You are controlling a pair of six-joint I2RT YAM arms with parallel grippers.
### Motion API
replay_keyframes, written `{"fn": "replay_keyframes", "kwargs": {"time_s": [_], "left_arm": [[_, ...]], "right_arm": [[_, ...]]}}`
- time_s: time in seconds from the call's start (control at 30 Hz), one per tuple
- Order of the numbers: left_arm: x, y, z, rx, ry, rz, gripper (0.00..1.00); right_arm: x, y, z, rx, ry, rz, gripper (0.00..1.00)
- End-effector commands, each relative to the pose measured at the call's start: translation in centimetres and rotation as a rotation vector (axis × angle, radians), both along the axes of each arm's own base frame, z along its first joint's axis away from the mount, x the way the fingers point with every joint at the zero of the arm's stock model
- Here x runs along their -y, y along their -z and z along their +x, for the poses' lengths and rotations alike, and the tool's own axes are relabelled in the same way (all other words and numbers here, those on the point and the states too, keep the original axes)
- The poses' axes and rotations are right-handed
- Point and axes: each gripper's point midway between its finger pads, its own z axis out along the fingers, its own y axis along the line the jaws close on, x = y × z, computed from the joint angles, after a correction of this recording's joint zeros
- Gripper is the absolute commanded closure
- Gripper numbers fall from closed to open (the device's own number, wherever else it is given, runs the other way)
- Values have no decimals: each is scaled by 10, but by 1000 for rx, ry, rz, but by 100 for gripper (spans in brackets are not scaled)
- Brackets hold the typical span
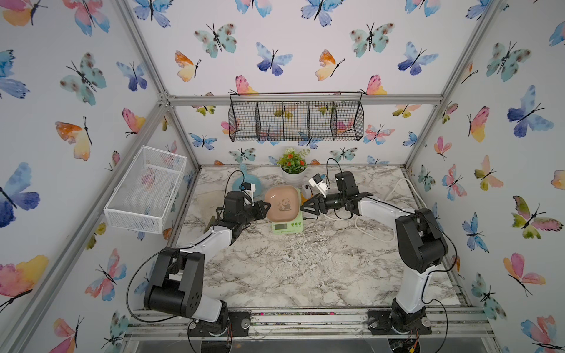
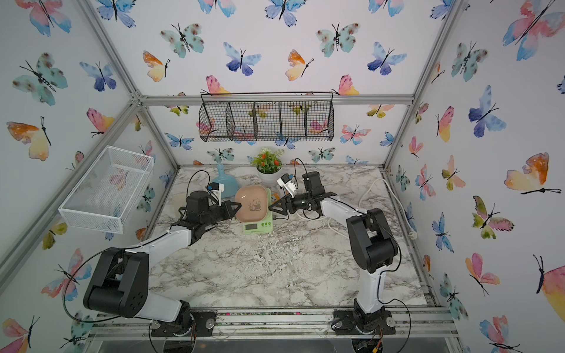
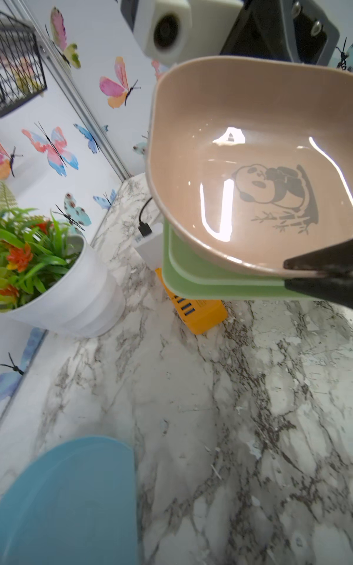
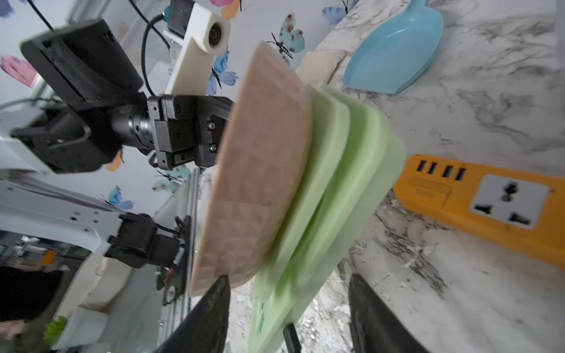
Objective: Charge the electronic scale
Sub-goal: Insert the charging cable into the electronic scale, then place the electronic scale at the center of the board.
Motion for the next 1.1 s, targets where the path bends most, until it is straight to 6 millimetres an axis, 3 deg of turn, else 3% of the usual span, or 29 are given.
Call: {"fn": "replay_keyframes", "kwargs": {"time_s": [0.0, 0.17, 0.4, 0.87, 1.07], "left_arm": [[-6, -8, 1, -13, -69, 7, 100], [-4, 13, -11, -142, -92, 62, 100], [4, 36, -21, -271, -79, 126, 100], [55, 60, -9, -353, 23, 181, 100], [61, 67, -2, -369, 26, 220, 100]], "right_arm": [[14, -7, 8, 79, 80, -113, 29], [28, -21, 18, 159, 182, -178, 28], [31, -44, 22, 211, 244, -134, 30], [37, -49, 26, 231, 284, -147, 31], [39, -48, 26, 241, 291, -160, 31]]}}
